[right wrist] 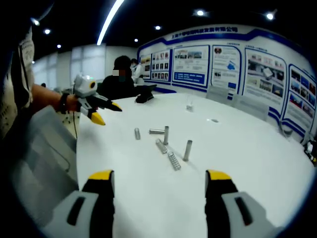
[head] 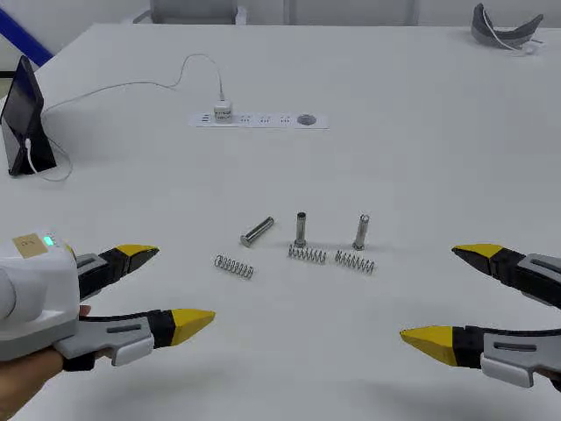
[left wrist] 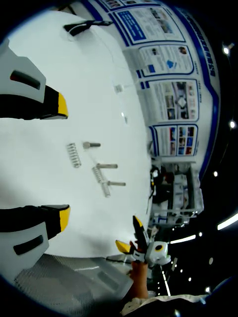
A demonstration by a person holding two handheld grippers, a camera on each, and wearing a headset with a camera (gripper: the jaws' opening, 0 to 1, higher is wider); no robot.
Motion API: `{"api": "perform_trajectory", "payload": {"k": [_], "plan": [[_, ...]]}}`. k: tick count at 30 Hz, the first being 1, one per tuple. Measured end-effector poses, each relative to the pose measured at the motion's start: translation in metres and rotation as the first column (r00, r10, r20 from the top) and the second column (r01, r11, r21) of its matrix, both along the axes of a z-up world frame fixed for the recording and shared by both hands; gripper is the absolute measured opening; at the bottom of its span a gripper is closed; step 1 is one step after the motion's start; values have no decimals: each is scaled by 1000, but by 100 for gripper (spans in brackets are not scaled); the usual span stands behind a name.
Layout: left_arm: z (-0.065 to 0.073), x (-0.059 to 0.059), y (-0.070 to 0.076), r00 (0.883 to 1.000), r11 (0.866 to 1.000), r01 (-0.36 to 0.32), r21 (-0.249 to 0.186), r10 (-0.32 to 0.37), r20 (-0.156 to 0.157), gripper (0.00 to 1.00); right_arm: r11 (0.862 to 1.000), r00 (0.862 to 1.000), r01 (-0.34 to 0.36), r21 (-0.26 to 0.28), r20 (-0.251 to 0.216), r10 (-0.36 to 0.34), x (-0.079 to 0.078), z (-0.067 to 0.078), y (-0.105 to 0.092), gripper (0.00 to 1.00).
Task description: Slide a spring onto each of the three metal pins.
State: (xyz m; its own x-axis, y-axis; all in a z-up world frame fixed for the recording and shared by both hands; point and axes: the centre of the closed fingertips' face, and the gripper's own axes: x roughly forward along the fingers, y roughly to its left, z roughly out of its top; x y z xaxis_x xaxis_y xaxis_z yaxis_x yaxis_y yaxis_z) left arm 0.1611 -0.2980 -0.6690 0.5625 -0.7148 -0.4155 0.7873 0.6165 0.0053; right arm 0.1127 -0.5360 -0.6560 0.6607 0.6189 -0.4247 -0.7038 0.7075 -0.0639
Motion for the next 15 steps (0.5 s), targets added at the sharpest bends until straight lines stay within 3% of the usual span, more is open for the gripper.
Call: {"api": "perform_trajectory", "payload": {"k": [15], "plan": [[8, 36, -12, 999, 998, 44, 39, -45, 10, 66, 1000, 1000, 13, -6, 2, -13, -3, 2, 2, 76]]}}
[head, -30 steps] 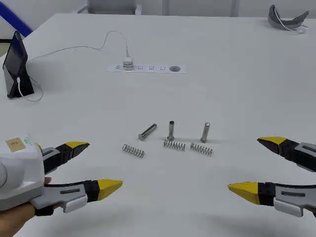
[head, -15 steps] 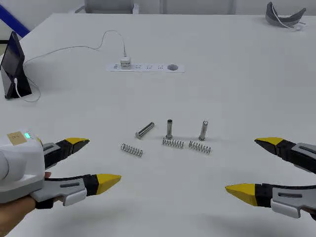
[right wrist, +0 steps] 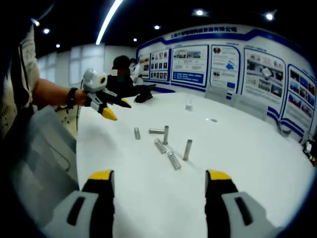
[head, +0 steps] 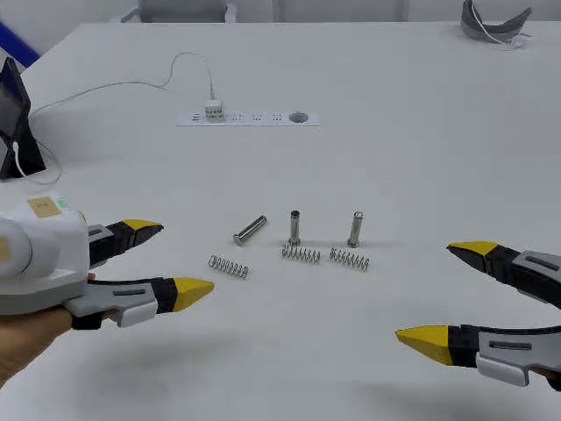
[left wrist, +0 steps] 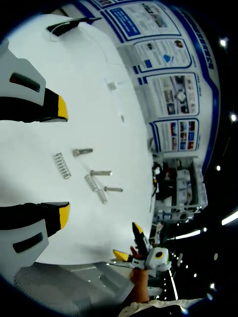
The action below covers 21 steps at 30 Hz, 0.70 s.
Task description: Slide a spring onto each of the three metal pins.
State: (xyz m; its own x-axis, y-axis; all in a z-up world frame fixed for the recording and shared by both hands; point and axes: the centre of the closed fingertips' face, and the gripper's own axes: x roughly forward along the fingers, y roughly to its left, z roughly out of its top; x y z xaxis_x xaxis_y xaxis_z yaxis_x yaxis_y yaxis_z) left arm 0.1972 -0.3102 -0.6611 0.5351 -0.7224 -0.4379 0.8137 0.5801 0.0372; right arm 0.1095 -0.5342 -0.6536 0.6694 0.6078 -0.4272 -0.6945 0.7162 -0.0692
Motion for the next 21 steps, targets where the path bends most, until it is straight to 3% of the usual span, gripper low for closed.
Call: {"api": "perform_trajectory", "payload": {"k": [6, 12, 21], "plan": [[1, 15, -11, 1000, 1000, 20, 11, -20, -5, 65, 1000, 1000, 2, 1, 0, -2, 0, 0, 0, 76], [0, 26, -25, 999, 997, 52, 51, -52, -12, 61, 1000, 1000, 8, 1, -6, -8, -1, -3, 0, 76], [-8, 47, -40, 998, 995, 51, 85, -49, -32, 53, 1000, 1000, 8, 7, -6, -8, -2, -4, 0, 76]]}}
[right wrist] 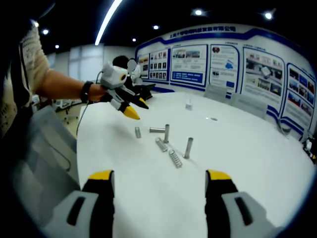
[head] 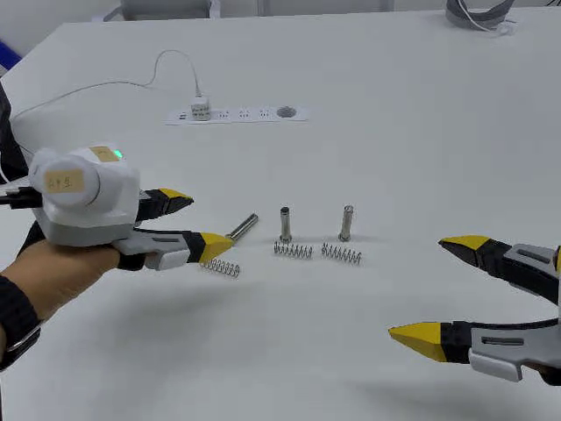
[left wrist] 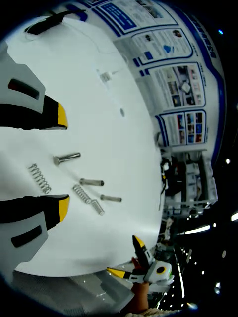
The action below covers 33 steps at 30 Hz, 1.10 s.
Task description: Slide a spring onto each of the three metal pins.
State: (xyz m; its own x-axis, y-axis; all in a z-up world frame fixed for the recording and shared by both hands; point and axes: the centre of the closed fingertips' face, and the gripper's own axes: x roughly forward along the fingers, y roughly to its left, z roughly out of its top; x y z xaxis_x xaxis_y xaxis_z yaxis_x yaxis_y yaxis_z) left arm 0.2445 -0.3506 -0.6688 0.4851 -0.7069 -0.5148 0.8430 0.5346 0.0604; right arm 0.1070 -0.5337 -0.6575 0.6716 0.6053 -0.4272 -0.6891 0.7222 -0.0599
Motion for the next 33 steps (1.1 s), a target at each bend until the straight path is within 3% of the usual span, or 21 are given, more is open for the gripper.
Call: {"api": "perform_trajectory", "payload": {"k": [7, 13, 17, 23, 26, 33], "plan": [[-10, 14, -11, 1000, 999, -11, 51, 12, -21, 47, 1000, 1000, 2, 5, -7, -2, -1, -3, -1, 76], [-22, 22, -19, 998, 991, -8, 135, 17, -66, 44, 1000, 1000, -3, 7, -12, 3, -1, -5, 1, 76], [-26, 27, -24, 997, 987, 0, 162, 12, -75, 42, 1000, 1000, -5, 5, -13, 5, -2, -7, 0, 76], [-34, 35, -30, 995, 974, -4, 226, 26, -93, 33, 1000, 1000, -4, 11, -17, 4, -3, -9, 0, 76], [-40, 37, -33, 992, 966, -6, 257, 38, -118, 31, 1000, 1000, -2, 11, -17, 2, -3, -9, -1, 76], [-48, 42, -40, 988, 952, -9, 305, 56, -145, 27, 1000, 1000, 5, 13, -18, -4, -2, -10, -3, 76]]}}
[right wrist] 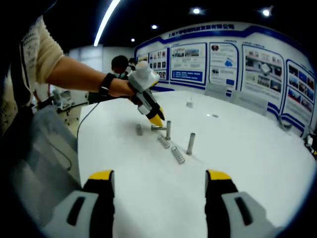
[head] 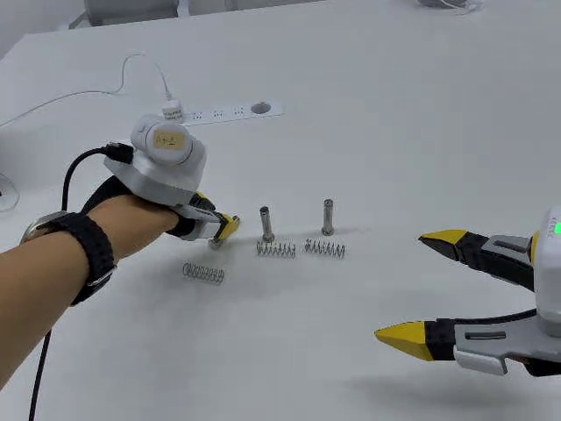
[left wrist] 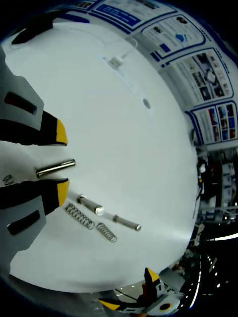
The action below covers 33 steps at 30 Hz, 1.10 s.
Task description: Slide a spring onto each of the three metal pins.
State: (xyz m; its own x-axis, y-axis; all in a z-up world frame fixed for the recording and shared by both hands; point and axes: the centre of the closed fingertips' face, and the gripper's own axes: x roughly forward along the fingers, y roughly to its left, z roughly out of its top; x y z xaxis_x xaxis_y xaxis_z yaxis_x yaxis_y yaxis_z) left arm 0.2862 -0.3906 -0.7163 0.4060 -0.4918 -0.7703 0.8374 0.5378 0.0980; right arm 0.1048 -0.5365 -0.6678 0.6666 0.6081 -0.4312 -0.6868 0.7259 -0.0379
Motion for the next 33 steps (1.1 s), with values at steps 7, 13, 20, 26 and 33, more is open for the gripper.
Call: {"api": "perform_trajectory", "payload": {"k": [7, 13, 20, 26, 33], "plan": [[-8, 4, -6, 999, 999, -24, 45, 26, -44, 21, 1000, 1000, 3, -11, -2, -3, 0, -2, -2, 76], [-11, 3, -10, 997, 997, -29, 73, 34, -65, 16, 1000, 1000, 6, -12, -4, -6, -1, -3, -2, 76], [-18, 0, -7, 992, 991, -42, 124, 56, -113, 12, 1000, 1000, 7, -11, -4, -7, -1, -3, -2, 76], [-20, 1, -4, 989, 989, -52, 142, 71, -132, 12, 1000, 1000, 6, -12, -6, -6, -2, -3, -2, 76], [-21, 1, -4, 987, 985, -49, 168, 74, -142, 10, 1000, 1000, -1, -14, -10, 1, -3, -4, 0, 76]]}}
